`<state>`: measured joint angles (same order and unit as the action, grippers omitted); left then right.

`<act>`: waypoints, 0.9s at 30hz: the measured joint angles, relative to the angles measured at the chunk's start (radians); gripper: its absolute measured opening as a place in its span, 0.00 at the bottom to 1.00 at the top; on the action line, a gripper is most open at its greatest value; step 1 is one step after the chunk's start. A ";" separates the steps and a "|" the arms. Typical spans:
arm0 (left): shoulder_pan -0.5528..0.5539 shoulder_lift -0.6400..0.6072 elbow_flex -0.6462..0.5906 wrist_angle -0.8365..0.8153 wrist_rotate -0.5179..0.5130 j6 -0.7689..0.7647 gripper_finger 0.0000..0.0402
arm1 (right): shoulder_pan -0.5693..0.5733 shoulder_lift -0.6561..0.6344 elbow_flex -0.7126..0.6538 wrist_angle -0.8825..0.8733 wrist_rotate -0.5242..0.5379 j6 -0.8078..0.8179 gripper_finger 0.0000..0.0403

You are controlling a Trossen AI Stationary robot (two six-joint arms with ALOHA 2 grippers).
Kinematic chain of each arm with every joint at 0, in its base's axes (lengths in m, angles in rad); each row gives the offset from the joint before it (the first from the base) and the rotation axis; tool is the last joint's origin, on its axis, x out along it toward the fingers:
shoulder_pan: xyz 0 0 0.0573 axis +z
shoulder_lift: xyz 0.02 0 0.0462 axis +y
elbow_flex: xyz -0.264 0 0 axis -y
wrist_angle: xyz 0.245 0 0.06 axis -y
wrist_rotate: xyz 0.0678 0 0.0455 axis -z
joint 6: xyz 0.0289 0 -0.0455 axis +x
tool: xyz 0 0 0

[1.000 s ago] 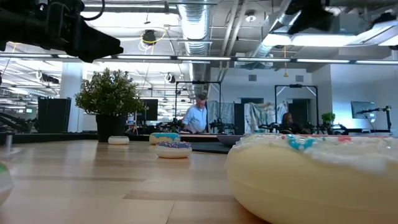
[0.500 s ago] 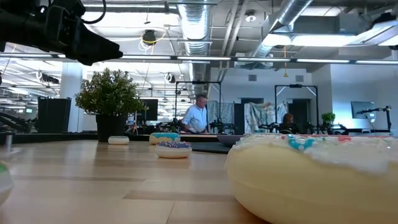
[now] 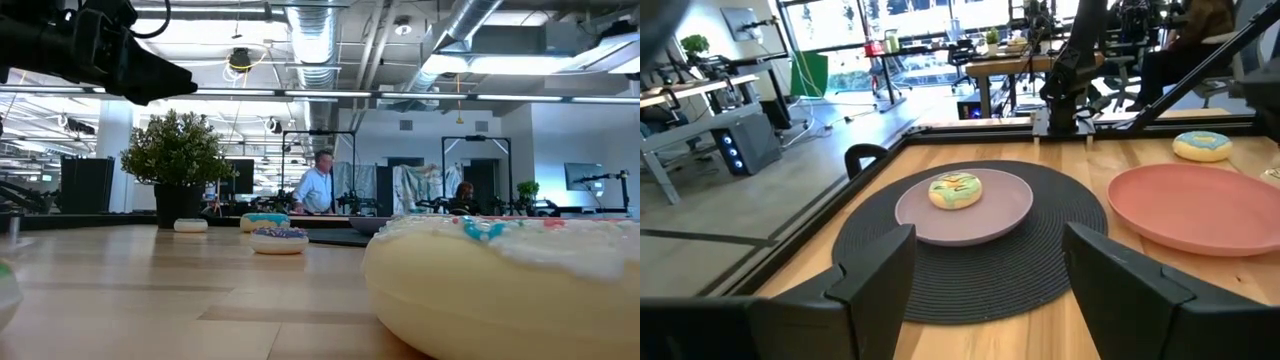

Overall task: Pick & Place donuts
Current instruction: Put the small white donut into the pink plate

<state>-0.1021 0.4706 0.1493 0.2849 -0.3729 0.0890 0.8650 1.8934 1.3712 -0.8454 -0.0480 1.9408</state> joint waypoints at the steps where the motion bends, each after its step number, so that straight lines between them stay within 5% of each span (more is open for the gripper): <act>1: 0.000 0.000 0.000 -0.002 0.000 -0.001 0.61 | 0.003 0.011 0.000 0.020 0.001 0.007 0.68; 14: 0.000 0.000 0.000 -0.012 0.031 -0.006 0.61 | 0.098 0.019 -0.019 -0.013 0.047 0.262 0.68; 27: 0.000 0.001 0.002 -0.008 0.031 -0.024 0.61 | 0.046 0.095 -0.021 0.000 -0.010 0.158 0.68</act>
<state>-0.1024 0.4717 0.1509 0.2768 -0.3424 0.0650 0.9114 1.9886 1.3507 -0.8452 -0.0578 2.0988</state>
